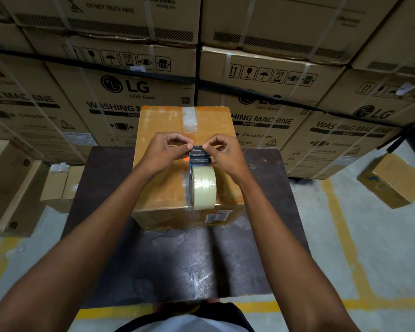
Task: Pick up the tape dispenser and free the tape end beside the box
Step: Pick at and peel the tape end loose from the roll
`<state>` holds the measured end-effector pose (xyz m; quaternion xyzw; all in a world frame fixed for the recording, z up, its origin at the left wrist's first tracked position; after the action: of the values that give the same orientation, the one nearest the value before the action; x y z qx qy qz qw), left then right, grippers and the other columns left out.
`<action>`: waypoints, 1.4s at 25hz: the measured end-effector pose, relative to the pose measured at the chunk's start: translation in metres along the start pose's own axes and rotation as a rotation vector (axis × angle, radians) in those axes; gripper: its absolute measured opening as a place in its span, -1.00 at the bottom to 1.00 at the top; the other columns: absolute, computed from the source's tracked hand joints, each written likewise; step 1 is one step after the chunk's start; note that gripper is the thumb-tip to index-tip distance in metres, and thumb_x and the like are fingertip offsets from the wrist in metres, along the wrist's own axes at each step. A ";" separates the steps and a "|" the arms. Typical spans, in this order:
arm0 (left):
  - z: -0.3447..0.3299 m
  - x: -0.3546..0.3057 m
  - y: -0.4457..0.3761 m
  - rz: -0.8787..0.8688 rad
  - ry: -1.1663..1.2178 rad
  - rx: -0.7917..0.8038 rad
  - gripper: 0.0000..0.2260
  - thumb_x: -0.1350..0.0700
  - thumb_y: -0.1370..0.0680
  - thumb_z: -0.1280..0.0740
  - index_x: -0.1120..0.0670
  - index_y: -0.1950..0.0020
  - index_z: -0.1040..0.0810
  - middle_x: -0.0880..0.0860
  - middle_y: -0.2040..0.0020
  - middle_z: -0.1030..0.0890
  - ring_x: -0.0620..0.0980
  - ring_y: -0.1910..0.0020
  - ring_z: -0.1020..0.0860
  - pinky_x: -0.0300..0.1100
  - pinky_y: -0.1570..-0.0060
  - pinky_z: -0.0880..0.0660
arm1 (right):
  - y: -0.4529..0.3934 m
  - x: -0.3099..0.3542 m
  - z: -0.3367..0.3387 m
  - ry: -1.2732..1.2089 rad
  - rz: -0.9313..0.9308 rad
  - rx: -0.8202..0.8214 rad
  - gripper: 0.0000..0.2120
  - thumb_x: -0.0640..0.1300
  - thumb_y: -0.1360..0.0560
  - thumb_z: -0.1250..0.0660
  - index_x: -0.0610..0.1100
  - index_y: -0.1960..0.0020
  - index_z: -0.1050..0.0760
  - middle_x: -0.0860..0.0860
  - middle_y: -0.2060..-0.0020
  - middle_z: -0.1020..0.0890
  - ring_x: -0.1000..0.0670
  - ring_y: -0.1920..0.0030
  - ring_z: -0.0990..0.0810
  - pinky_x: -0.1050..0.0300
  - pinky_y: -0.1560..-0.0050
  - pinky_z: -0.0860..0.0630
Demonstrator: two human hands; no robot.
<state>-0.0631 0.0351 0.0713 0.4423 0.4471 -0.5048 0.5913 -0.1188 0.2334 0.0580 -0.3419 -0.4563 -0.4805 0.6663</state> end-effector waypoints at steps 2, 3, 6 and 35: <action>-0.005 0.008 0.025 0.038 0.065 -0.152 -0.80 0.21 -0.64 -0.44 0.10 -0.26 -0.67 0.11 -0.07 -0.73 0.20 -0.11 -0.74 -0.18 0.03 -0.72 | -0.002 0.000 0.001 -0.028 -0.028 0.026 -0.83 -0.19 -0.57 -0.48 0.02 0.16 -0.67 0.05 0.13 -0.72 -0.02 -0.01 -0.70 -0.30 -0.11 -0.69; -0.010 0.016 0.042 0.060 0.099 -0.215 -0.76 0.19 -0.65 -0.42 0.05 -0.32 -0.64 0.11 -0.04 -0.73 0.18 -0.08 -0.74 -0.16 0.06 -0.72 | -0.003 0.001 0.003 -0.042 -0.039 0.034 -0.82 -0.21 -0.57 -0.48 0.02 0.16 -0.66 0.05 0.12 -0.72 -0.06 -0.03 -0.71 -0.31 -0.12 -0.69; -0.039 0.034 0.094 0.104 0.230 -0.265 -0.64 0.18 -0.67 -0.38 -0.04 -0.46 -0.54 0.09 0.06 -0.77 0.05 0.02 -0.74 -0.13 0.07 -0.70 | -0.006 -0.001 0.005 -0.058 -0.064 0.049 -0.82 -0.23 -0.57 -0.48 -0.01 0.17 -0.66 0.01 0.11 -0.71 -0.15 -0.08 -0.71 -0.34 -0.10 -0.69; -0.091 0.039 0.099 -0.092 0.182 -0.345 -0.86 0.26 -0.60 -0.48 0.16 -0.12 -0.79 -0.01 -0.06 -0.81 -0.12 -0.09 -0.74 -0.29 -0.09 -0.61 | -0.041 -0.005 0.000 0.006 0.207 0.293 -0.85 -0.38 -0.51 -0.51 -0.46 0.09 -0.60 -0.37 0.06 -0.74 0.20 0.05 -0.75 0.22 -0.04 -0.65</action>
<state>0.0311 0.1258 0.0215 0.3573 0.5982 -0.4051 0.5919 -0.1585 0.2228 0.0544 -0.2850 -0.4819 -0.3385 0.7563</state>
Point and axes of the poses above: each hand's wrist, its own y-axis away from the middle knuckle, its own z-axis out of the back of the hand, x = y × z, the point moved 1 cm from there along -y, towards the middle knuckle
